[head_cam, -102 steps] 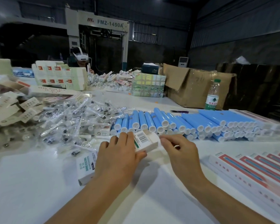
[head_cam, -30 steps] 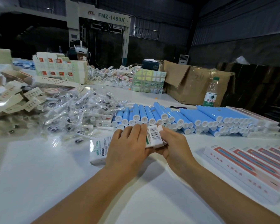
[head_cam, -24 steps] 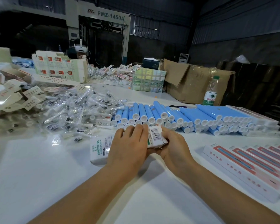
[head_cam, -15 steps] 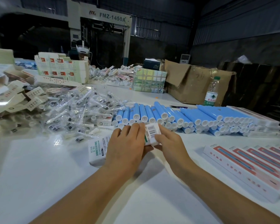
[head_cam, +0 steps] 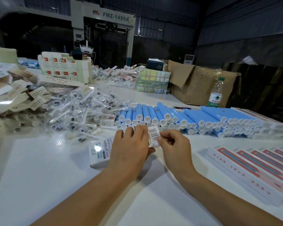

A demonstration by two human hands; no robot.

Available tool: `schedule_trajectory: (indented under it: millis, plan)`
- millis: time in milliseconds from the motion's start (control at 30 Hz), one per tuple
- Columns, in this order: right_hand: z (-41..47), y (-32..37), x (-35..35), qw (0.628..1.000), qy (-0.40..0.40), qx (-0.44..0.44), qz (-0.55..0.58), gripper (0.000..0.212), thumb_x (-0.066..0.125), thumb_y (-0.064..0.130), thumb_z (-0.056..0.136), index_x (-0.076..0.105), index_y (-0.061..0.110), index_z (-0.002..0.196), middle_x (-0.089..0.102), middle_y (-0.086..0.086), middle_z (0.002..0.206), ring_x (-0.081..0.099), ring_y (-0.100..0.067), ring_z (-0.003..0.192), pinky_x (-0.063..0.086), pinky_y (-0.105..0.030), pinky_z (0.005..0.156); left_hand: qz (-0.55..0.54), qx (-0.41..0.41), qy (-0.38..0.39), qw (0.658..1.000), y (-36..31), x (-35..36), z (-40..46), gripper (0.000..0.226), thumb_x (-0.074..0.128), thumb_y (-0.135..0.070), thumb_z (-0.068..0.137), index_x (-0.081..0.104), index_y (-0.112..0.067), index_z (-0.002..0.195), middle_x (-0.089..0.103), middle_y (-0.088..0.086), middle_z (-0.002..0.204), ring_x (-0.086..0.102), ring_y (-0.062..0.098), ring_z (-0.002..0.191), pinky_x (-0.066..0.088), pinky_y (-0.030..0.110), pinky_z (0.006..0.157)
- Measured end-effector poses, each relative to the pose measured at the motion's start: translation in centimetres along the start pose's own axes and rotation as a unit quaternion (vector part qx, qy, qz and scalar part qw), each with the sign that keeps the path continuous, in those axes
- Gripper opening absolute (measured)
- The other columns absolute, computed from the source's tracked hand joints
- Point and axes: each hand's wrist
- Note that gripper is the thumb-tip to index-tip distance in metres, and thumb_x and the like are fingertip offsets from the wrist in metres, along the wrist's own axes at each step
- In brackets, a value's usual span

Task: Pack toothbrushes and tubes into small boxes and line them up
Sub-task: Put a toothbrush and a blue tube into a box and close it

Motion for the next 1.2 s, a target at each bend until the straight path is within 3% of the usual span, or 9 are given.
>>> schedule_trajectory:
  millis: [267,400,733,800,867,933,1067,1200]
  plan:
    - [0.3,-0.2,-0.2,0.999,0.021,0.039,0.000,0.023,0.066,0.000,0.082,0.064,0.020,0.072,0.064,0.000,0.076,0.056,-0.006,0.068,0.045,-0.015,0.064,0.020,0.010,0.029,0.999,0.0,-0.5,-0.2,0.073,0.085,-0.052,0.055,0.069,0.000,0.103,0.065,0.009,0.084,0.061,0.025,0.065,0.046,0.032,0.055]
    - [0.9,0.1,-0.6,0.993,0.040,0.079,0.075,0.021,0.067,0.004,0.083,0.068,0.025,0.078,0.068,0.010,0.068,0.060,0.003,0.063,0.045,-0.011,0.056,0.008,0.012,0.028,1.000,0.1,-0.7,-0.2,0.071,0.085,-0.053,0.055,0.070,-0.001,0.102,0.066,0.008,0.083,0.062,0.024,0.065,0.047,0.033,0.054]
    - [0.8,-0.4,-0.3,0.999,0.023,0.036,0.008,0.025,0.062,0.003,0.087,0.066,0.025,0.076,0.068,0.000,0.081,0.062,-0.011,0.076,0.050,-0.021,0.070,0.022,0.052,0.033,0.998,-0.7,-0.3,-0.3,0.068,0.084,-0.055,0.055,0.072,-0.003,0.096,0.065,0.006,0.079,0.061,0.022,0.062,0.046,0.031,0.053]
    - [0.8,-0.4,-0.2,0.998,0.041,0.042,0.020,0.019,0.062,0.008,0.088,0.068,0.025,0.085,0.069,0.004,0.084,0.061,-0.006,0.077,0.048,-0.021,0.070,0.013,0.032,0.061,0.997,-0.5,-0.6,0.0,0.072,0.080,-0.057,0.061,0.068,-0.003,0.107,0.065,0.007,0.089,0.062,0.023,0.071,0.047,0.033,0.060]
    - [1.0,-0.4,-0.4,0.997,0.042,0.050,0.027,0.015,0.064,0.011,0.087,0.069,0.025,0.083,0.068,0.010,0.077,0.059,0.002,0.069,0.046,-0.019,0.065,0.005,0.001,0.106,0.994,-0.1,-0.5,0.1,0.076,0.057,-0.060,0.084,0.045,-0.005,0.134,0.055,0.006,0.117,0.057,0.023,0.098,0.041,0.035,0.077]
    - [1.2,-0.5,-0.5,0.998,0.031,0.058,0.025,0.013,0.066,0.015,0.086,0.067,0.020,0.074,0.064,0.009,0.066,0.053,0.001,0.059,0.044,-0.020,0.060,0.006,-0.012,0.100,0.995,0.2,0.0,0.2,0.074,0.037,-0.061,0.092,0.025,-0.010,0.144,0.043,0.002,0.131,0.047,0.022,0.114,0.034,0.034,0.086]
    - [0.8,-0.6,-0.1,0.999,0.022,0.017,-0.034,0.027,0.063,0.014,0.088,0.055,0.011,0.063,0.050,0.006,0.056,0.042,-0.002,0.051,0.036,-0.013,0.053,0.029,-0.007,0.095,0.995,0.3,0.7,0.1,0.072,0.036,-0.060,0.092,0.026,-0.010,0.143,0.044,0.002,0.131,0.047,0.023,0.113,0.034,0.035,0.087]
    - [0.3,-0.7,0.2,0.998,0.028,0.005,-0.054,0.025,0.060,0.012,0.090,0.054,0.009,0.065,0.049,0.003,0.059,0.041,-0.002,0.052,0.036,-0.012,0.054,0.031,-0.014,0.106,0.994,0.4,0.8,0.0,0.070,0.036,-0.059,0.093,0.024,-0.011,0.143,0.041,0.001,0.132,0.045,0.022,0.115,0.034,0.034,0.088]
Point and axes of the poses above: each hand's wrist, its own z-axis towards the middle knuckle, its own x-axis out of the palm, y = z × x
